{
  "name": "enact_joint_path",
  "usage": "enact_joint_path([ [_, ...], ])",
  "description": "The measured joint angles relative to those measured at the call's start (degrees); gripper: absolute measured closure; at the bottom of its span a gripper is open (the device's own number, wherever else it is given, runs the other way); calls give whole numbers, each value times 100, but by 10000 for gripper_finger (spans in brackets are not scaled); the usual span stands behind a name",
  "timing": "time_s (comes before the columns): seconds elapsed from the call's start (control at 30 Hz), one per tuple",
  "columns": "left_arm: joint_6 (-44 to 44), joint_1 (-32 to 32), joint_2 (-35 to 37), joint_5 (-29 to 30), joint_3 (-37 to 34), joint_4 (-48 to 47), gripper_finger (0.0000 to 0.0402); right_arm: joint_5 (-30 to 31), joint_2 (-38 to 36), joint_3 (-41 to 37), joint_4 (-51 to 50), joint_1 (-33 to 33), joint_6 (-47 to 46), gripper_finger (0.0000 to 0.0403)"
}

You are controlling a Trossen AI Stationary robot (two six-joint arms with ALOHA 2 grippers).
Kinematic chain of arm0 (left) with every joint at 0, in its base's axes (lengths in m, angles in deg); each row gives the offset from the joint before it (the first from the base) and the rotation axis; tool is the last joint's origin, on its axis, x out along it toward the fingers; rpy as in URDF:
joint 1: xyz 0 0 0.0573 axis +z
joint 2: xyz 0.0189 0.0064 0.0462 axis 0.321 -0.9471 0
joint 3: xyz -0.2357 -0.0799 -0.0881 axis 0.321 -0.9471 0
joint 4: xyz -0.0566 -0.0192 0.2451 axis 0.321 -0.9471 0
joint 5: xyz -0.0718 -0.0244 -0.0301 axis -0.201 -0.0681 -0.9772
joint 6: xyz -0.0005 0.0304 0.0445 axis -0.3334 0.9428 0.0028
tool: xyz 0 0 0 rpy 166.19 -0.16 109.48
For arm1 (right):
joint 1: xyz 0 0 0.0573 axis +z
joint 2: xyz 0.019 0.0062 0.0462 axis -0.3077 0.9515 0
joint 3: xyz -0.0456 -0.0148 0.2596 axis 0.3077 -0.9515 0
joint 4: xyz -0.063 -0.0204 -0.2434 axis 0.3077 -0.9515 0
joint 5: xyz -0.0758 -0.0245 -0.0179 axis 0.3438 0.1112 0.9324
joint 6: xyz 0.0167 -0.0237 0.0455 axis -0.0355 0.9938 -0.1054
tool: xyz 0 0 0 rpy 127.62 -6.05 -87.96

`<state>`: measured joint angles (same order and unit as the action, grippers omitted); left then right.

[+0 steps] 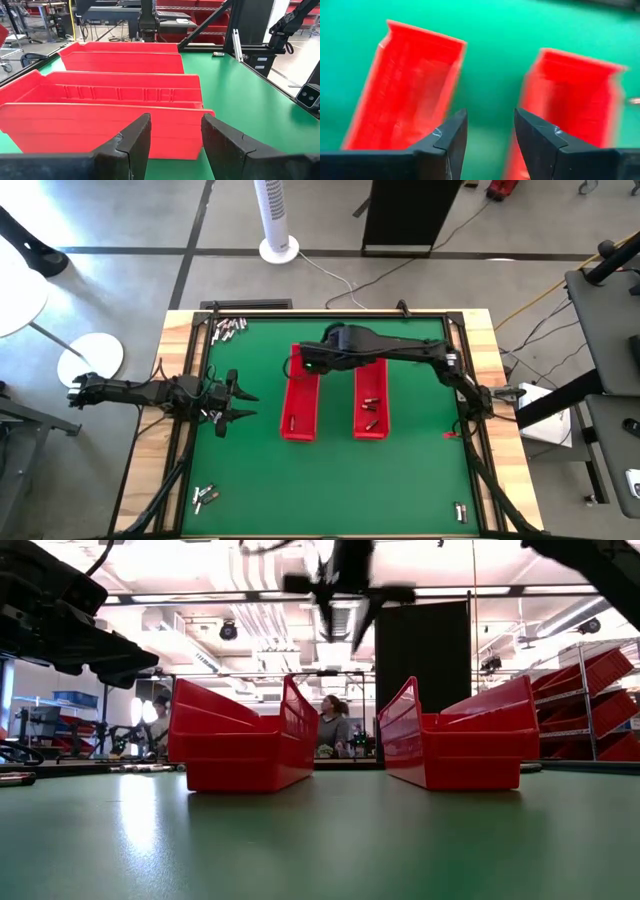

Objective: Sort batteries
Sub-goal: Put the black battery into the right red bin

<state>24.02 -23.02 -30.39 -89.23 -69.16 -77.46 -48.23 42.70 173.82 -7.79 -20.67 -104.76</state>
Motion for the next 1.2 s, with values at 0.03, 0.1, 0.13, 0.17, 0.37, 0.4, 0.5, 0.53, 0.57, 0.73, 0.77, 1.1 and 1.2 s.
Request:
enact_joint_path([
  [0.03, 0, 0, 0, 0, 0, -2, 247, 93, -111, -46, -31, 105, 118, 252],
  [0.1, 0, 0, 0, 1, 0, 0, 247, 136, -437, -213, 30, 347, 722, 257],
  [0.13, 0, 0, -2, 1, 0, -2, 247, 155, -555, -277, 29, 505, 955, 260],
  [0.17, 0, 1, -1, 1, 0, -2, 247, 215, -685, -337, 15, 659, 1131, 263],
  [0.37, 0, 0, -11, 1, 0, -4, 247, 716, -1621, -1279, 3, 1629, 1725, 281],
  [0.4, 0, 2, -15, 1, 0, 5, 247, 744, -1803, -1468, 1, 1775, 1696, 285],
  [0.5, 0, 0, -17, 1, -2, -2, 247, 780, -2269, -2013, 2, 2217, 1115, 297],
  [0.53, 0, 1, -19, 1, 0, -2, 247, 778, -2390, -2205, -16, 2362, 952, 302],
  [0.57, 0, 1, -22, 1, 0, 1, 247, 782, -2490, -2388, -10, 2481, 839, 307],
  [0.73, 0, 1, -43, 0, 0, -4, 247, 735, -3078, -3586, 5, 2809, 992, 325],
  [0.77, 0, 1, -44, 1, -1, 3, 247, 669, -3226, -3865, 3, 2798, 887, 326],
  [1.1, 0, 1, -55, 1, 0, 1, 247, 628, -5293, -6564, 206, 1410, 1691, 242],
  [1.2, 0, 0, -55, 1, 0, 1, 247, 535, -5742, -7105, 607, 656, 2936, 221],
])
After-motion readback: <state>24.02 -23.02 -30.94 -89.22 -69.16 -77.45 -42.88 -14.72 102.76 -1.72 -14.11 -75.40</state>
